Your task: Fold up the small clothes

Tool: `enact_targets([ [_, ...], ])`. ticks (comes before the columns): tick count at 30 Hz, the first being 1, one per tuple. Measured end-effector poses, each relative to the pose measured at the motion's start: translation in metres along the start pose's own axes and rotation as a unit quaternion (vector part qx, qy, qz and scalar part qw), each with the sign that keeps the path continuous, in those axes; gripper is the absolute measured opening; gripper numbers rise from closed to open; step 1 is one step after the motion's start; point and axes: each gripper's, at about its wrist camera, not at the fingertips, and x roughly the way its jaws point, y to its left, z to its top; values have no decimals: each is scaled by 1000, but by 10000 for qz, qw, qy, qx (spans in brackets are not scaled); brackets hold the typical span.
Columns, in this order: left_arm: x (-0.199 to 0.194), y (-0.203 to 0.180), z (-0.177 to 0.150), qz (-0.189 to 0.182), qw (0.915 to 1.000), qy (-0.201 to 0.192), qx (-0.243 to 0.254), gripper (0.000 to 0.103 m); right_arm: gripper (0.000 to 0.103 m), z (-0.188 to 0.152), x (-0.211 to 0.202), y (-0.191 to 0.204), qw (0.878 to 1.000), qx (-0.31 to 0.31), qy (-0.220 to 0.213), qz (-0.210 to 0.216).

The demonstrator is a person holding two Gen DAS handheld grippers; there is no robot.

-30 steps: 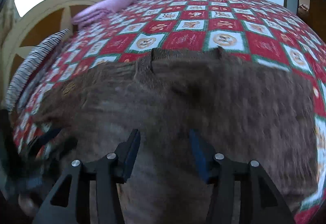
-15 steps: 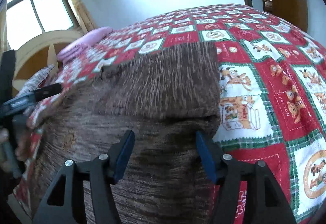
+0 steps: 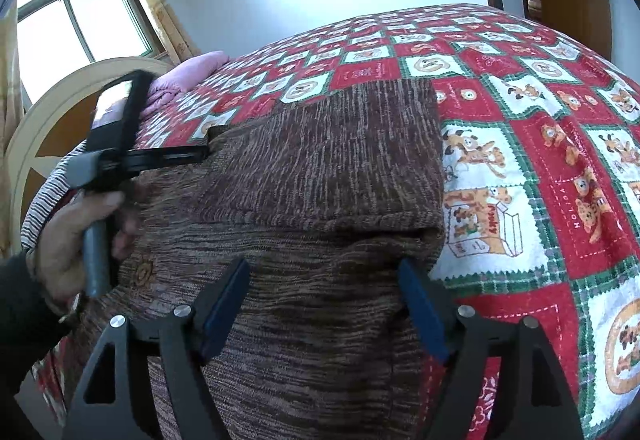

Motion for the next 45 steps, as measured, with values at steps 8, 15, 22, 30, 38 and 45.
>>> enact_targets([
  [8, 2, -48, -26, -995, 9943, 291, 246, 35, 78, -3, -8, -6, 9996, 180, -184, 109],
  [15, -22, -50, -32, -1061, 9937, -146, 331, 7, 79, -12, -43, -60, 9789, 1682, -1129, 270],
  [22, -31, -36, -46, -1121, 9928, -187, 372, 7, 79, -6, -37, -55, 9825, 1579, -959, 214],
  [30, -25, -26, -48, -901, 9959, -15, 108, 24, 79, -5, -42, -44, 9877, 1240, -940, 125],
  [38, -58, 21, -63, -261, 9992, -278, 126, 80, 79, 37, -1, 43, 9960, -815, -8, -358],
  [45, -82, 111, -94, 64, 9981, -448, -418, 84, 79, 32, 35, 59, 9867, -1061, 1062, -617],
])
